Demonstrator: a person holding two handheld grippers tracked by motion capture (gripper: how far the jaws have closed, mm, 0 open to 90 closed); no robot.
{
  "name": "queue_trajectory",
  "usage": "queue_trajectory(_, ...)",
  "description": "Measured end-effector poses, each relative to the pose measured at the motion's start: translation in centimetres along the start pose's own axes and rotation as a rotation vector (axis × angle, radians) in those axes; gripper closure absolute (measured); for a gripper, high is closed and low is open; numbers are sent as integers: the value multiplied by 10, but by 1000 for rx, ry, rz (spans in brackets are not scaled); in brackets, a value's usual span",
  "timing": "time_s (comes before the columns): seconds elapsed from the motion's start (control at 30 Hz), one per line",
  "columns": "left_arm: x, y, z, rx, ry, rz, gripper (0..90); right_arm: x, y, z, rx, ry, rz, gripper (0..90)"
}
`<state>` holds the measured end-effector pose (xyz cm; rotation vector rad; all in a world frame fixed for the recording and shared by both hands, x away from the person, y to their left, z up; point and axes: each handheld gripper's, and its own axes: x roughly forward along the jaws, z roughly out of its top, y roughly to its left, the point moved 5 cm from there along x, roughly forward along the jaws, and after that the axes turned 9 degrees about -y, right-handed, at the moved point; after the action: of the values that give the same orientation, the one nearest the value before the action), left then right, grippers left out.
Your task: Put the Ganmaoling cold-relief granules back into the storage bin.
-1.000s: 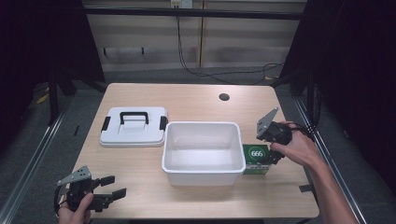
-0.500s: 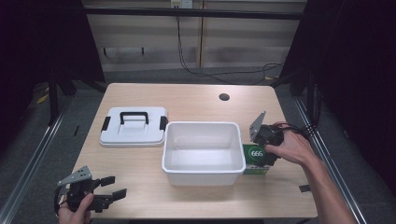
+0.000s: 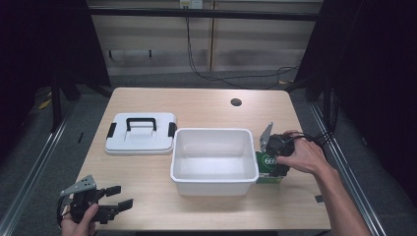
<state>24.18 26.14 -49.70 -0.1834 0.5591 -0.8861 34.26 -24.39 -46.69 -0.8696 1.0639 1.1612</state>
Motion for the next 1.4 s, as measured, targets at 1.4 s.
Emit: queue_trajectory(1.4, -1, -1, 0, -1, -3, -2, 186, -29, 4, -15, 92, -74, -23, 156)
